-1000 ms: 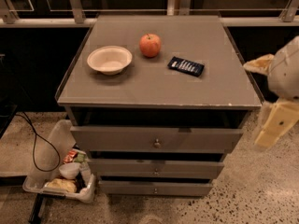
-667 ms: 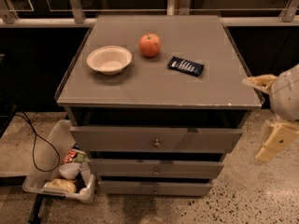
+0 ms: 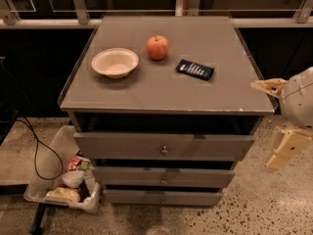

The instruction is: Open top drawer

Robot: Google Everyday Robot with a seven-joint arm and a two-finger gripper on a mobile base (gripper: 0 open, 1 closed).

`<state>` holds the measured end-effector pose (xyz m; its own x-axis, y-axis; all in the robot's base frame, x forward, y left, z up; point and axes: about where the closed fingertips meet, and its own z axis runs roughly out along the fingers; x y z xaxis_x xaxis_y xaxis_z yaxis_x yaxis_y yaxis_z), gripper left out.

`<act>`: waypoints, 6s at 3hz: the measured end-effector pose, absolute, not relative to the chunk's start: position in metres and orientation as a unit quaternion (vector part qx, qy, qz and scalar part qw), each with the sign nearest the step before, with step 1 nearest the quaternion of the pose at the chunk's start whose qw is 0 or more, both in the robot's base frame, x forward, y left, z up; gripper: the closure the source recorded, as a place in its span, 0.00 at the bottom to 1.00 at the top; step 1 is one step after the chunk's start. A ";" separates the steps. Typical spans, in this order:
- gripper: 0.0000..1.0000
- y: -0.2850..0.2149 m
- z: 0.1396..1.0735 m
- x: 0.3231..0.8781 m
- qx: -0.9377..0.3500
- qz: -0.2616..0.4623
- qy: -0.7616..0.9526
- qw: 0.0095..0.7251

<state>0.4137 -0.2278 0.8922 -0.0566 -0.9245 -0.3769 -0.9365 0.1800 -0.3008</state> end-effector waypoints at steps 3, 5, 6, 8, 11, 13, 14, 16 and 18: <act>0.00 -0.256 0.789 0.432 -0.629 -0.025 0.744 0.224; 0.00 -0.248 0.781 0.434 -0.635 -0.017 0.739 0.223; 0.00 -0.237 0.768 0.439 -0.645 -0.005 0.728 0.233; 0.00 -0.226 0.740 0.453 -0.655 0.013 0.708 0.264; 0.00 -0.202 0.659 0.509 -0.660 0.105 0.671 0.321; 0.19 -0.202 0.658 0.509 -0.660 0.106 0.671 0.321; 0.42 -0.202 0.658 0.509 -0.660 0.106 0.671 0.321; 0.89 -0.202 0.658 0.509 -0.660 0.106 0.671 0.321; 1.00 -0.202 0.663 0.509 -0.660 0.106 0.670 0.321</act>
Offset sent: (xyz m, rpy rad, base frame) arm 0.0187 -0.0308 -0.0921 -0.0922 0.0242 -0.0642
